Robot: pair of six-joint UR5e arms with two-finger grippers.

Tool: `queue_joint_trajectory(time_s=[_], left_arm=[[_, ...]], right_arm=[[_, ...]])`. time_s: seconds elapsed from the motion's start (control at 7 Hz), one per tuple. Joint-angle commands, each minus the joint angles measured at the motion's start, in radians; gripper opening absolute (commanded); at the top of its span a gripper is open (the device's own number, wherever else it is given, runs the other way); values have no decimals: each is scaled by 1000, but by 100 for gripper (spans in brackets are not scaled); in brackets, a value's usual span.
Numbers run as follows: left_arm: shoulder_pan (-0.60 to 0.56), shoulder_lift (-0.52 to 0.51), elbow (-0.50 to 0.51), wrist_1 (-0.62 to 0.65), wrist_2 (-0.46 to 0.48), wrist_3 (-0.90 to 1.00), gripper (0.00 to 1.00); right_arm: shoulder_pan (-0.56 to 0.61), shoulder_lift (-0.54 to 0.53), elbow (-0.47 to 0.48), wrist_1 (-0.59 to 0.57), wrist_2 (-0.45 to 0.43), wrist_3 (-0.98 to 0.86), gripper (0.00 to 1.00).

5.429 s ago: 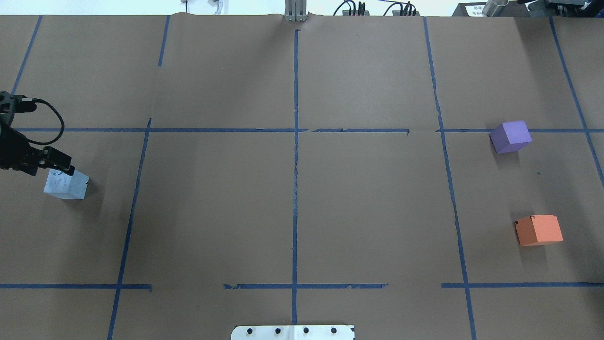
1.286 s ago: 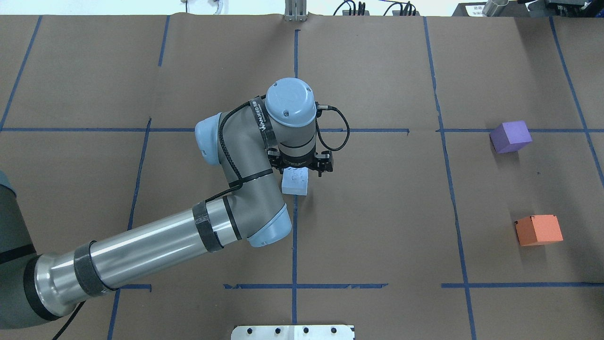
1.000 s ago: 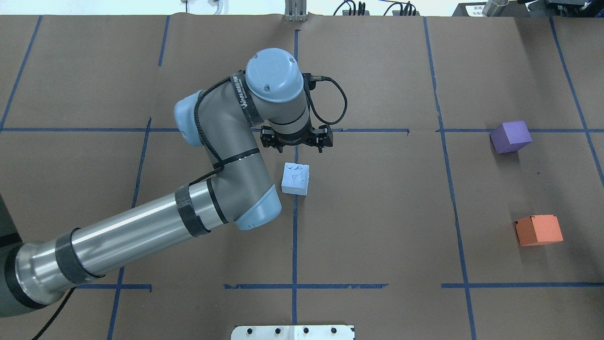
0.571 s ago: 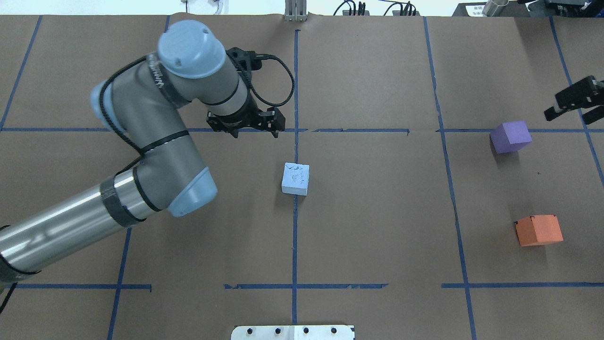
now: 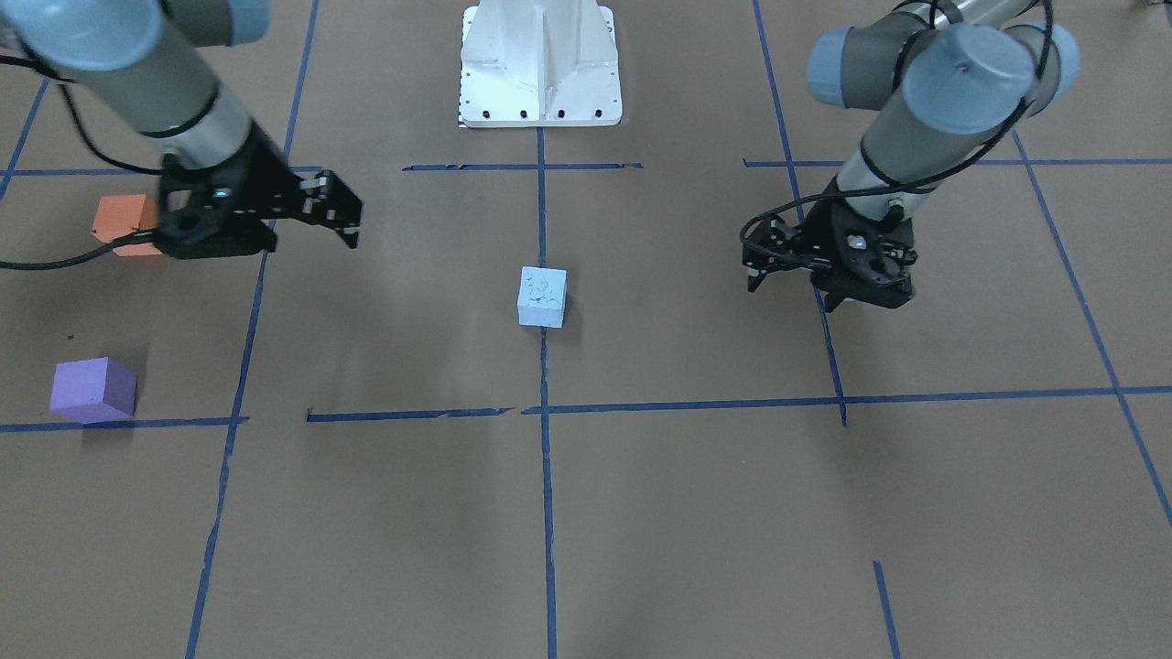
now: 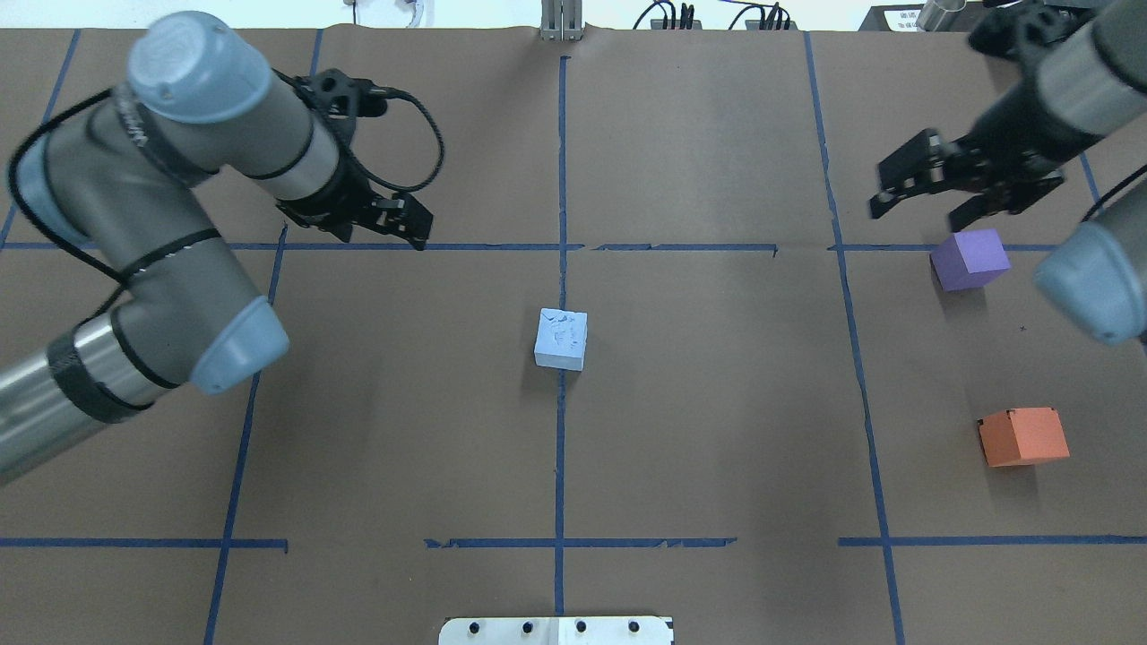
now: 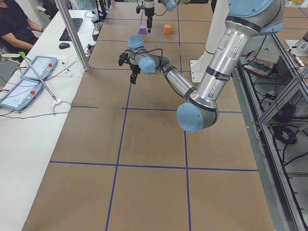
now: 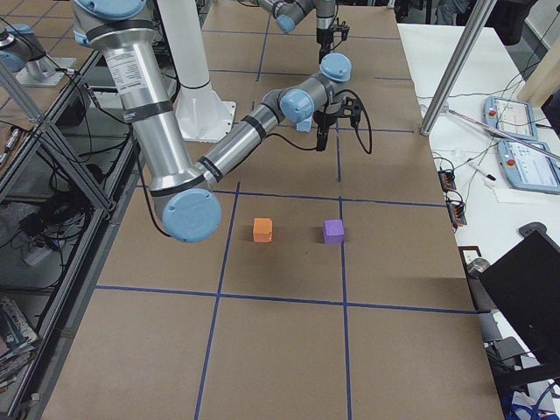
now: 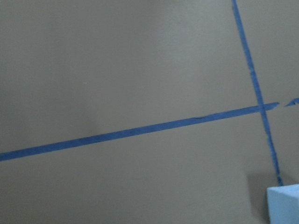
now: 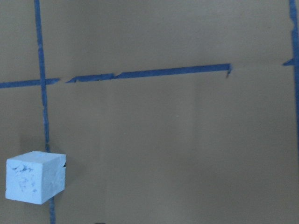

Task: Place blue block between orange and purple blocks
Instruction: 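Withdraw the left gripper while the right gripper reaches toward the light blue cube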

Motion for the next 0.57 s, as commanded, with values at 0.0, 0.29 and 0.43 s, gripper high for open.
queue_joint_trajectory(time_s=[0.0,0.29,0.43], left_arm=[[-63,178,-84,-6,-8,170,100],[-64,191,-88,-7,-2,172,100],[-64,190,-88,-7,-2,168,100]], right_arm=[[-177,192,-179,0,-178,160,99],[-224,335,-359,0,-232,203,99],[-248,364,-396,0,-302,217,99]])
